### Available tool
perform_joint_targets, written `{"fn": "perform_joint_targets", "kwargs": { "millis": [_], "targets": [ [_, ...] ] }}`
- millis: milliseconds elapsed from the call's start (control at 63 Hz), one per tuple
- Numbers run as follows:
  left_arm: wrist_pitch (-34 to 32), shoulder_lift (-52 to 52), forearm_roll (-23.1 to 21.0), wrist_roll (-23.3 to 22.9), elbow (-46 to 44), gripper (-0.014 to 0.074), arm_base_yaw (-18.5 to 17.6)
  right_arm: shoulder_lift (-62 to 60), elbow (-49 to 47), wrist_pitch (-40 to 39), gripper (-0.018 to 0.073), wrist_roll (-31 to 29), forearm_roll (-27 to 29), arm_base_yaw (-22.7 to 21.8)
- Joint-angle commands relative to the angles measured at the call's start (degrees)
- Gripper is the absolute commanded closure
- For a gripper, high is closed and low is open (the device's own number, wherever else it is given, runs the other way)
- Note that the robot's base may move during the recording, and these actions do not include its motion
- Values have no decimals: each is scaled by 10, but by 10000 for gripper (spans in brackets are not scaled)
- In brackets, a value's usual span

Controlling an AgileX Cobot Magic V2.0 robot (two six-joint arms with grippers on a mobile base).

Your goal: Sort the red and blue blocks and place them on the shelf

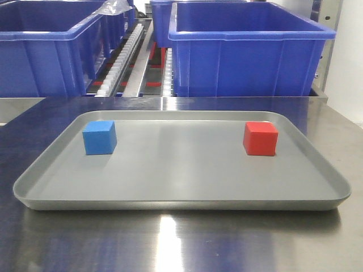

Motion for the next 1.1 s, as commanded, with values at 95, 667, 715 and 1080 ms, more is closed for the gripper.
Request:
{"fn": "perform_joint_targets", "kwargs": {
  "millis": [95,667,715,1080],
  "targets": [
    [-46,-11,-3,-3,15,470,-4,100,-94,37,510,0,0,0],
    [-46,-11,-3,-3,15,470,-4,511,-344,169,510,6,-4,13],
    [-46,-11,-3,-3,15,470,-4,535,-362,190,503,14,-4,25],
    [-46,-11,-3,-3,15,470,-4,728,-537,314,57,148,-4,140]
  ]
}}
